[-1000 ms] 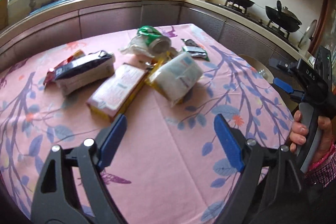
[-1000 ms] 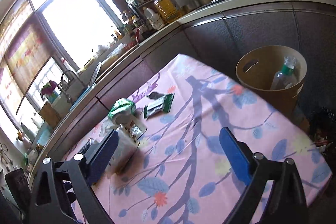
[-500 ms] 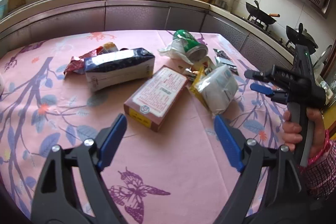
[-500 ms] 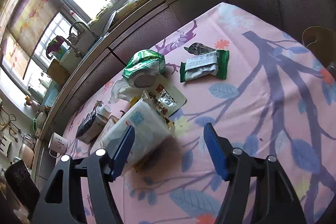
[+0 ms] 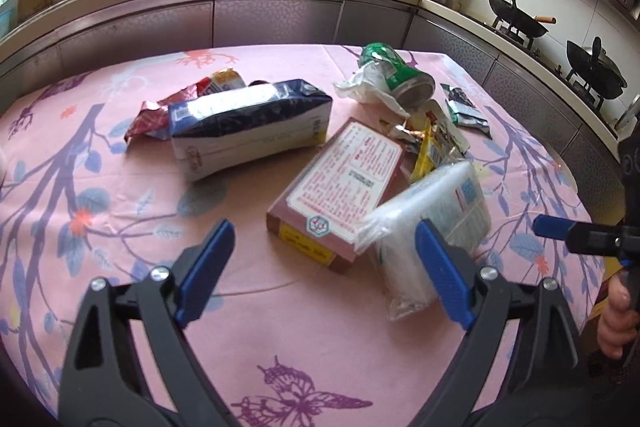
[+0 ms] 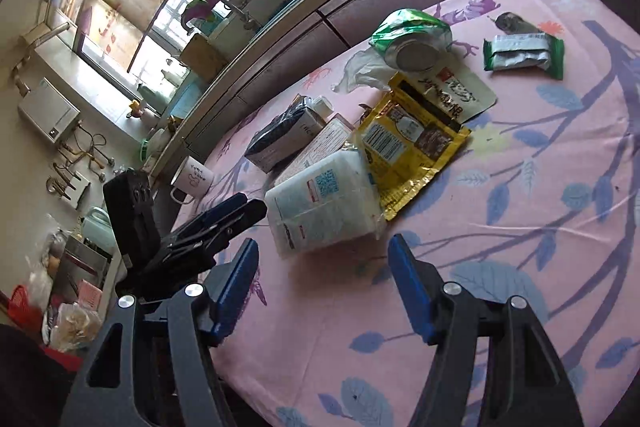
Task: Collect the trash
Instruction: 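Return both grippers to the table and approach the brown box and tissue pack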
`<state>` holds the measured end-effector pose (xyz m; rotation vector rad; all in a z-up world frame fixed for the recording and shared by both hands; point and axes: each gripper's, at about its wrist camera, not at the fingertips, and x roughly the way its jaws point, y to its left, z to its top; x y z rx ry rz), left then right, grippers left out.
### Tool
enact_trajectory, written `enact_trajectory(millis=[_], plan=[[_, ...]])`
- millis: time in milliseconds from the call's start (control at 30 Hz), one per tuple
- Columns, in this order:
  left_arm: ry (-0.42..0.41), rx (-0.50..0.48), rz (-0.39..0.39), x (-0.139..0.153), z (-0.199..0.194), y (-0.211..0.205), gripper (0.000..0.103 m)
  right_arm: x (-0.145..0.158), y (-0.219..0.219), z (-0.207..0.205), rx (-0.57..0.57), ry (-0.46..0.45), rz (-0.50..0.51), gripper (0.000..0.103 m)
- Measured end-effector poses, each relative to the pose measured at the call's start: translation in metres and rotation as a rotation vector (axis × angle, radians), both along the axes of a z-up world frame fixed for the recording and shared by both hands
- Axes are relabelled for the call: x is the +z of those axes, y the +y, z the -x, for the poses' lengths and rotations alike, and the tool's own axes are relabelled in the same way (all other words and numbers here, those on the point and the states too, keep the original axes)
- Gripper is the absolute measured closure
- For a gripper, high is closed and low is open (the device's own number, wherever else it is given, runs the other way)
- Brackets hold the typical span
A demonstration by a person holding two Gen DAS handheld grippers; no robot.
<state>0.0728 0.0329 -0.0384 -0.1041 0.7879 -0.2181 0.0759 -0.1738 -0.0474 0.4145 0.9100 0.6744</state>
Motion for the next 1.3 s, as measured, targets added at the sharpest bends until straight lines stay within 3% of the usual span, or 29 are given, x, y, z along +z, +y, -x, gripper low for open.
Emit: enact_trajectory(millis=[100, 333, 467, 733, 900, 1033, 1100, 1167, 1300], plan=[[-0.013, -0.02, -0.017, 0.002, -0.007, -0.002, 0.011, 0.002, -0.013, 0.0, -0.055, -0.013, 0.003, 0.038], [-0.035, -0.075, 0.055, 0.017, 0.003, -0.009, 0.011, -0.016, -0.017, -0.024, -0.141, 0.034, -0.024, 0.038], [-0.046, -0.167, 0.09, 0.022, 0.012, -0.031, 0.011, -0.017, -0.017, -0.032, -0.164, 0.043, -0.04, 0.038], [-0.013, -0.289, 0.071, 0.012, 0.008, -0.079, 0.011, -0.023, -0.04, -0.025, -0.212, 0.067, -0.069, 0.038], [0.114, -0.393, 0.207, -0.003, 0.016, -0.096, 0.011, -0.028, -0.051, -0.021, -0.236, 0.079, -0.088, 0.038], [0.116, -0.478, 0.253, 0.003, 0.035, -0.102, 0.011, -0.031, -0.053, -0.02, -0.244, 0.089, -0.096, 0.038], [0.073, -0.45, 0.251, 0.015, 0.038, -0.088, 0.011, -0.031, -0.052, -0.019, -0.238, 0.083, -0.095, 0.038], [0.017, -0.36, 0.226, 0.029, 0.034, -0.065, 0.011, -0.029, -0.051, -0.02, -0.238, 0.071, -0.078, 0.038], [-0.065, -0.123, 0.012, 0.037, 0.017, -0.029, 0.011, -0.027, -0.044, -0.022, -0.248, 0.062, -0.059, 0.038]])
